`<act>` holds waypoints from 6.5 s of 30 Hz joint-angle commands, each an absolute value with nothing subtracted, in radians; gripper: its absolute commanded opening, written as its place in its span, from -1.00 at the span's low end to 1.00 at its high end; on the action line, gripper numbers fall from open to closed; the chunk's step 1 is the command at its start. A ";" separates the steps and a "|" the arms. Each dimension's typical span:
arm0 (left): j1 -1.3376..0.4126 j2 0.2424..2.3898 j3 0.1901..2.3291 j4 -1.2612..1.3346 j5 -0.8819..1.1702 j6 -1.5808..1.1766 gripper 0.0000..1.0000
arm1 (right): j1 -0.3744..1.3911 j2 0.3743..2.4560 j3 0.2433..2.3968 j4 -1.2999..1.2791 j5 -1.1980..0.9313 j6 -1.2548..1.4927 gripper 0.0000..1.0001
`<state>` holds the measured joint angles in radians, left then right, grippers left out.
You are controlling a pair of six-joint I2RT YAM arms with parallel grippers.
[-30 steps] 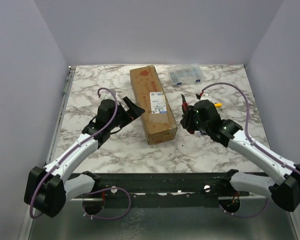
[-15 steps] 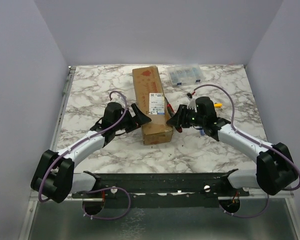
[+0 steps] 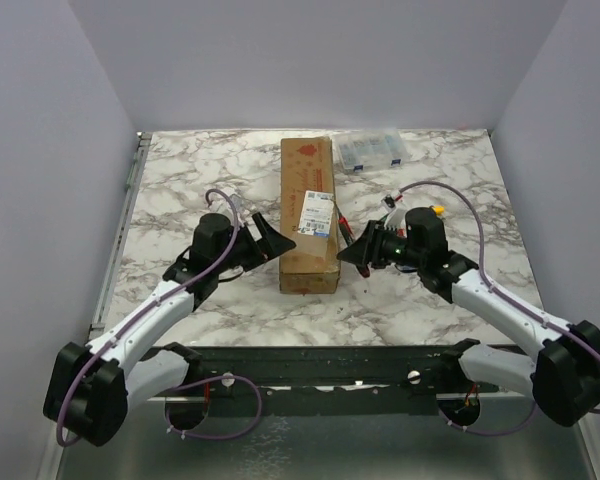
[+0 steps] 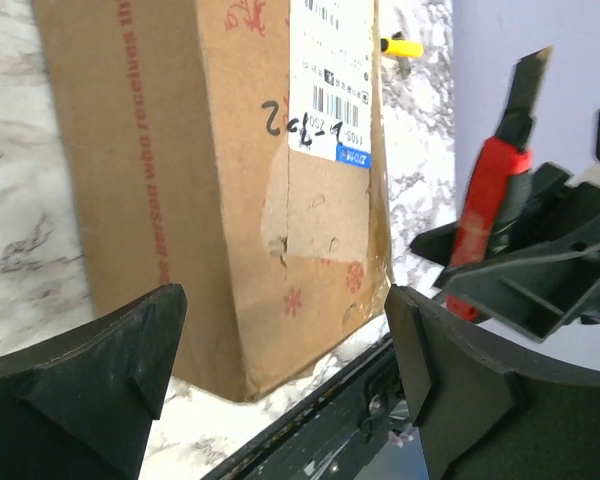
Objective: Unpack the express box
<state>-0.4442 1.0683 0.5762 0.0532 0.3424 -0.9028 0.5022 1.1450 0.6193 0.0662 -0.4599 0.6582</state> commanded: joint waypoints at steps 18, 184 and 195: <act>-0.701 0.881 0.608 0.368 0.168 -1.040 0.69 | 0.873 1.040 0.808 -0.087 0.206 0.348 -0.99; -0.863 0.903 0.712 0.417 0.741 -0.570 -1.00 | 1.123 0.618 0.689 0.229 -0.023 0.568 0.20; -0.862 0.923 0.709 0.462 0.754 -0.591 -1.00 | 1.123 0.702 0.688 0.293 -0.005 0.603 -0.89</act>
<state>-0.8627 0.9169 0.7231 0.4023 0.8047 -0.6003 1.1172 0.6670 0.6853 0.2379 -0.0296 0.5583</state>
